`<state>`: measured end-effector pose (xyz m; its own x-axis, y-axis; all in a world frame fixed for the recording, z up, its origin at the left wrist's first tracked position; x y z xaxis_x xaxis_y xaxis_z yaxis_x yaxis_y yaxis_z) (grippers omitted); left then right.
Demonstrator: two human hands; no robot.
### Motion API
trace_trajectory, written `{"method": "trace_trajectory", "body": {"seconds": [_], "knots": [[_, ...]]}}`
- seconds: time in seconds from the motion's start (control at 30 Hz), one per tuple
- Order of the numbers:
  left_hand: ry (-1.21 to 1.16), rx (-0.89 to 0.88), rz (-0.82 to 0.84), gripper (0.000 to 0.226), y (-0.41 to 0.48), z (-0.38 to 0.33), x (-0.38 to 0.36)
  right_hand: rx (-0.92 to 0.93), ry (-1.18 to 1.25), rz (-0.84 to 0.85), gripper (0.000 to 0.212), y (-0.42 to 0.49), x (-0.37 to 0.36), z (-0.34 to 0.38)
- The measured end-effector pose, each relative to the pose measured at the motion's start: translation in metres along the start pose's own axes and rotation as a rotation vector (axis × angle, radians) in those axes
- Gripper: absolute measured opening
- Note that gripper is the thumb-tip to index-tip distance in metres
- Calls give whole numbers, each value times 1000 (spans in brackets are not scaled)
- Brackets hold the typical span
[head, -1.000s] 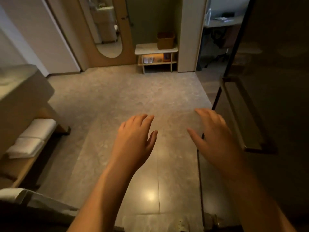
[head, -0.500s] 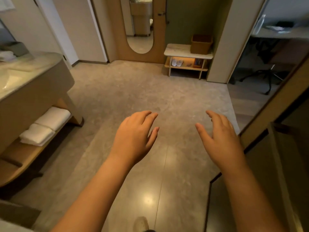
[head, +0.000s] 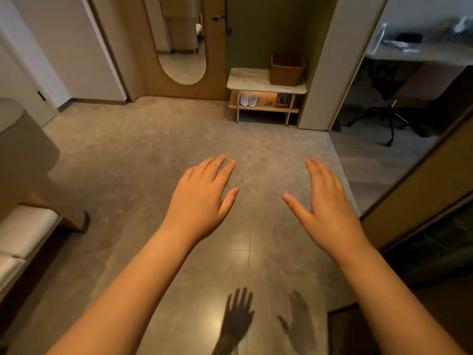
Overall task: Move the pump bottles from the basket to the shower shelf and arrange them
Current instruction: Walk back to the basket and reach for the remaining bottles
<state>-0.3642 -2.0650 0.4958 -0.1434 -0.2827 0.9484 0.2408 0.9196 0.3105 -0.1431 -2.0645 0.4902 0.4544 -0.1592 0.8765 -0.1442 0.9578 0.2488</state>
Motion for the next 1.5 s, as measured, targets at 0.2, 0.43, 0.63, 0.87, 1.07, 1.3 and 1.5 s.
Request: {"method": "trace_trajectory", "body": {"seconds": [0.2, 0.43, 0.63, 0.87, 1.07, 1.3, 1.5], "knots": [[-66, -43, -13, 49, 83, 21, -27, -45, 23, -85, 78, 75, -19, -17], [-113, -49, -26, 47, 197, 33, -73, -102, 108, -111, 76, 184, -43, -65], [-90, -57, -32, 47, 324, 32, -110, -170, 198, -107, 82, 304, -46, -122], [-38, -56, -84, 48, 463, 26, -146, -164, 219, -70, 89, 447, -41, -175], [-68, -14, -123, 47, 553, 49, -181, -99, 223, -85, 77, 544, -57, -200], [-98, -7, -106, 45, 672, 100, -242, -86, 148, -107, 72, 673, -98, -233], [-135, -29, -106, 46, 804, 154, -281, -78, 56, -44, 76, 814, -126, -249]]}}
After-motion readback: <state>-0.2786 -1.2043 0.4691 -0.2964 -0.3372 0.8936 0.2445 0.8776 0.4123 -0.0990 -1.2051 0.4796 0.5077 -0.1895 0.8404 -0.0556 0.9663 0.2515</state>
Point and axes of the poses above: each hand's wrist, its own y-axis towards the middle knuckle, its own x-axis out of the back of the hand, z = x × y, the point moved 3 cm from there along y, towards the middle knuckle, and after that the axes turned 2 degrees about y, right-handed, at the moved point
